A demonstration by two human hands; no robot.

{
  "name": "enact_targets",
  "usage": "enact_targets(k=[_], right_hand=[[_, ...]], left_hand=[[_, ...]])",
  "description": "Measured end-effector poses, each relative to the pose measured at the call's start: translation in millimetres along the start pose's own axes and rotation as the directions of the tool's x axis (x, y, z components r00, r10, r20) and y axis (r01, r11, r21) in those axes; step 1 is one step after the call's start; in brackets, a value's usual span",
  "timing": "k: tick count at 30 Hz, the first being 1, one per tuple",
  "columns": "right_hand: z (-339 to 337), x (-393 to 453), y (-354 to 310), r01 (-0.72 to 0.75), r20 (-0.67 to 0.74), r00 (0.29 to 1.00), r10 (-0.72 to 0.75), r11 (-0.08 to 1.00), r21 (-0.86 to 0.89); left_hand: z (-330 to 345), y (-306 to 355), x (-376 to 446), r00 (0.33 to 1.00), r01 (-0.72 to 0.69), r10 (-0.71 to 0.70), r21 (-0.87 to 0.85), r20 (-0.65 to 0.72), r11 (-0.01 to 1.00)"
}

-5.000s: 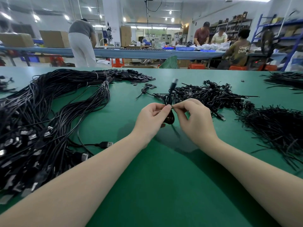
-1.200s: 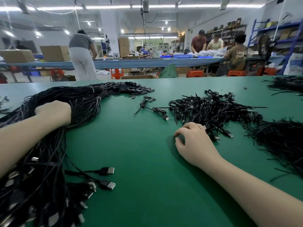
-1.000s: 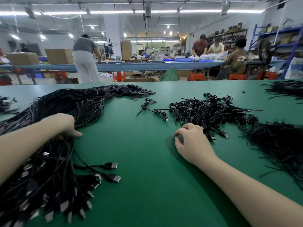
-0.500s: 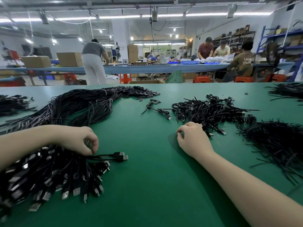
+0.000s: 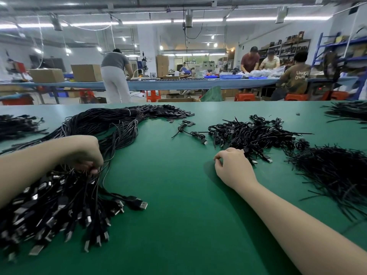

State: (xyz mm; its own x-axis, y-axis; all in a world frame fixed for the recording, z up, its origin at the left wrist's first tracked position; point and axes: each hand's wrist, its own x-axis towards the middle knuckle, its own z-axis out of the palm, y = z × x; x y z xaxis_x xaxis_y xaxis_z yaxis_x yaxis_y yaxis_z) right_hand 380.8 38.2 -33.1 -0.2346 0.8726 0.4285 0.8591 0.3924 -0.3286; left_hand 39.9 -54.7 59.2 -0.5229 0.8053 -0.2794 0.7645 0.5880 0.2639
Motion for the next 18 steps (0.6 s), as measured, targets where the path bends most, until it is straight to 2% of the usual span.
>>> enact_targets(k=[4,6,7,8,9,10,11,12,13,14,15,16,18], right_hand=[[1,2,0,-0.001,-0.002,1.0,0.001,1.0,-0.005],[2,2,0,0.003,-0.002,1.0,-0.003,1.0,0.0],[2,2,0,0.006,-0.006,1.0,-0.006,1.0,0.003],[1,2,0,0.006,-0.007,1.0,-0.006,1.0,0.006],[1,2,0,0.005,-0.004,1.0,-0.005,1.0,0.01],[1,1,0,0.007,0.0,1.0,-0.007,1.0,0.013],[0,1,0,0.009,0.003,1.0,-0.009,1.0,0.013],[0,0,0,0.009,0.003,1.0,-0.009,1.0,0.012],[0,0,0,0.007,0.004,1.0,-0.007,1.0,0.011],[0,0,0,0.007,0.003,1.0,-0.007,1.0,0.009],[0,0,0,0.01,0.001,1.0,-0.01,1.0,0.004],[0,0,0,0.016,-0.001,1.0,-0.016,1.0,-0.001],[1,0,0,0.021,-0.011,1.0,-0.021,1.0,-0.003]], left_hand=[[-22,-15,3,0.987,0.114,-0.072,-0.302,0.147,0.946],[-47,-18,7,0.984,0.079,-0.006,-0.409,0.176,0.909],[-66,-15,6,0.982,0.018,0.078,-0.493,0.173,0.87],[-86,-11,5,0.942,-0.066,0.249,-0.604,0.225,0.794],[-99,0,2,0.828,-0.124,0.494,-0.772,0.265,0.623],[-114,0,-2,0.686,-0.269,0.711,-0.856,0.152,0.442],[-120,0,-2,0.576,-0.352,0.817,-0.909,-0.021,0.225],[-119,7,-7,0.615,-0.491,0.76,-0.856,-0.209,0.162],[-109,26,-14,0.727,-0.526,0.643,-0.796,-0.238,0.3],[-100,34,-23,0.8,-0.592,0.427,-0.676,-0.422,0.439],[-90,42,-29,0.741,-0.655,0.286,-0.558,-0.608,0.509],[-80,50,-34,0.678,-0.716,0.252,-0.543,-0.691,0.438],[-60,66,-37,0.596,-0.802,0.266,-0.545,-0.757,0.246]])
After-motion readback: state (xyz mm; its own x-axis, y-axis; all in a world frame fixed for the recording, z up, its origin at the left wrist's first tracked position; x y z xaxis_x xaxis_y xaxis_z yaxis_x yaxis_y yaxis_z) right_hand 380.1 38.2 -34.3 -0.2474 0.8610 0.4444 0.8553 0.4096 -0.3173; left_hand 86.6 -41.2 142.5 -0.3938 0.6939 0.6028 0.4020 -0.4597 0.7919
